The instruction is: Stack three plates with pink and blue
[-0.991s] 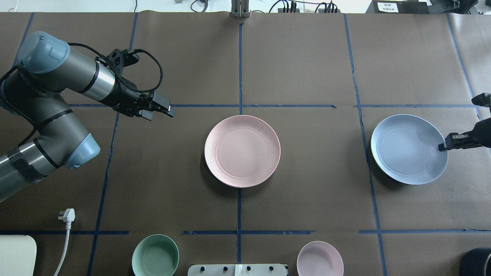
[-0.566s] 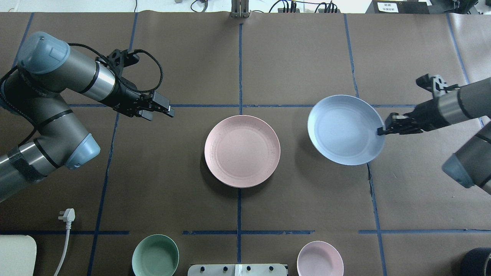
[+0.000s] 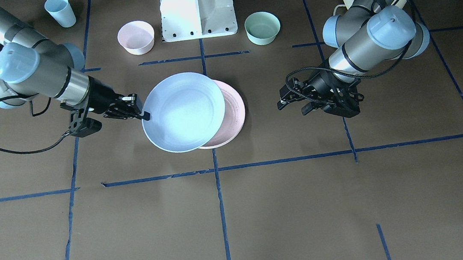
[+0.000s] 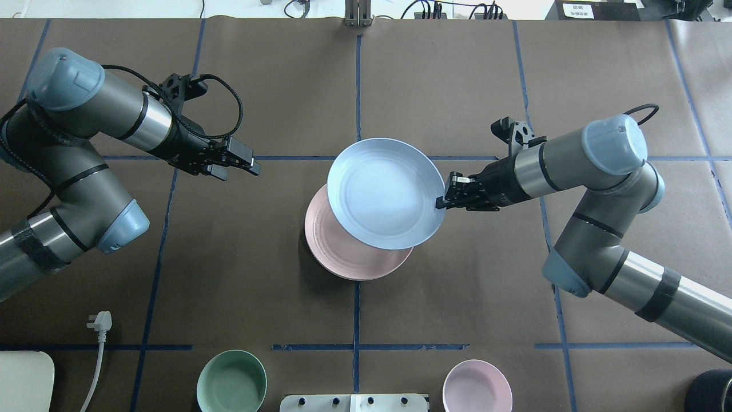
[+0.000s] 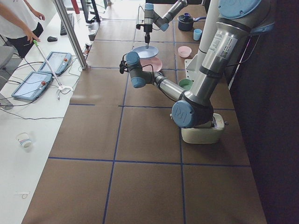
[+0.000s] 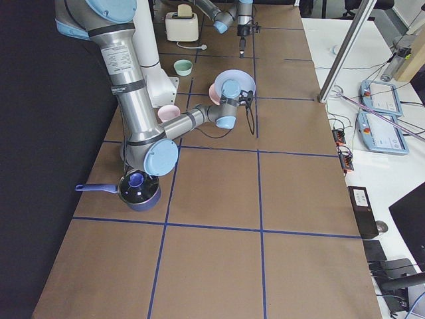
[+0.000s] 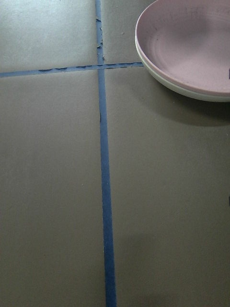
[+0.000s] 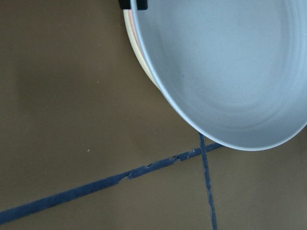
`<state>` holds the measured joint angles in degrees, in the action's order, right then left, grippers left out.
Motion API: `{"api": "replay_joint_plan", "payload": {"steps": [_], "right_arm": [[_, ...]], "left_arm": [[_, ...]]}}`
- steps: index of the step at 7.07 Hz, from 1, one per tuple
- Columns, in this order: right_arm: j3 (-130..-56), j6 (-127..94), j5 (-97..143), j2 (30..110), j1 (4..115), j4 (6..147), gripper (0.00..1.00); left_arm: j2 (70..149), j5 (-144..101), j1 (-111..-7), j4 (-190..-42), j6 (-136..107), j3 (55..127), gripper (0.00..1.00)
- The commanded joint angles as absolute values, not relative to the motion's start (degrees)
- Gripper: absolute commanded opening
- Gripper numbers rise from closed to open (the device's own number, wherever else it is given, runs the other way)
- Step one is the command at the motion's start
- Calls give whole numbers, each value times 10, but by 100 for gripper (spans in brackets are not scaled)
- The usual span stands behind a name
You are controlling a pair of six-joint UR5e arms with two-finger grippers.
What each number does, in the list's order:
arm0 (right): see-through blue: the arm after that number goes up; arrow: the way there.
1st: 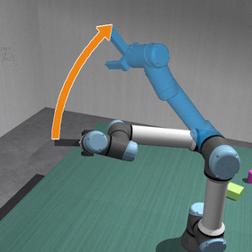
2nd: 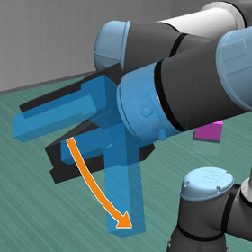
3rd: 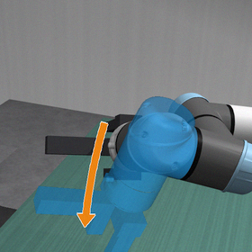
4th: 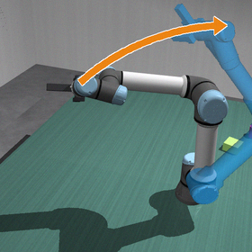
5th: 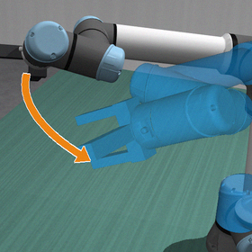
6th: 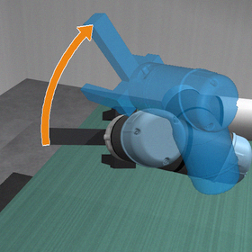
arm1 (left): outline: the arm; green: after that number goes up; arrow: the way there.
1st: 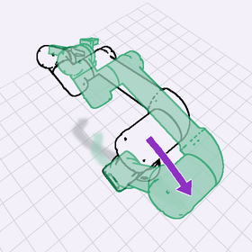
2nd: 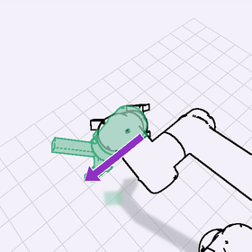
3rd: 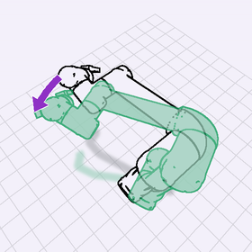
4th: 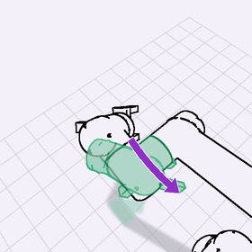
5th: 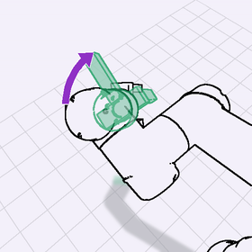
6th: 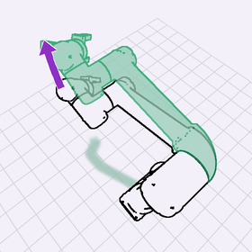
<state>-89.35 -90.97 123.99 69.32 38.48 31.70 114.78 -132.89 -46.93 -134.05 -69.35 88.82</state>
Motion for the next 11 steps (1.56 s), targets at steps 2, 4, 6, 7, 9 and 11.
{"api": "replay_joint_plan", "payload": {"steps": [2,4,6,7,9,11], "right_arm": [[-891,-916,1154,673,322,350,8],[-898,-917,1152,669,325,369,99],[-941,-912,1191,727,372,369,100],[-959,-906,1254,770,441,368,100],[-959,-803,1357,841,561,372,100],[-957,-555,1362,922,646,450,100]], "left_arm": [[1148,-1330,-469,-1341,-693,889,86],[1148,-1331,-470,-1341,-693,890,86],[1118,-1335,-483,-1346,-686,893,86],[1100,-1336,-496,-1345,-656,894,86],[1058,-1336,-540,-1340,-574,895,86],[1007,-1336,-598,-1317,-430,884,86]]}}
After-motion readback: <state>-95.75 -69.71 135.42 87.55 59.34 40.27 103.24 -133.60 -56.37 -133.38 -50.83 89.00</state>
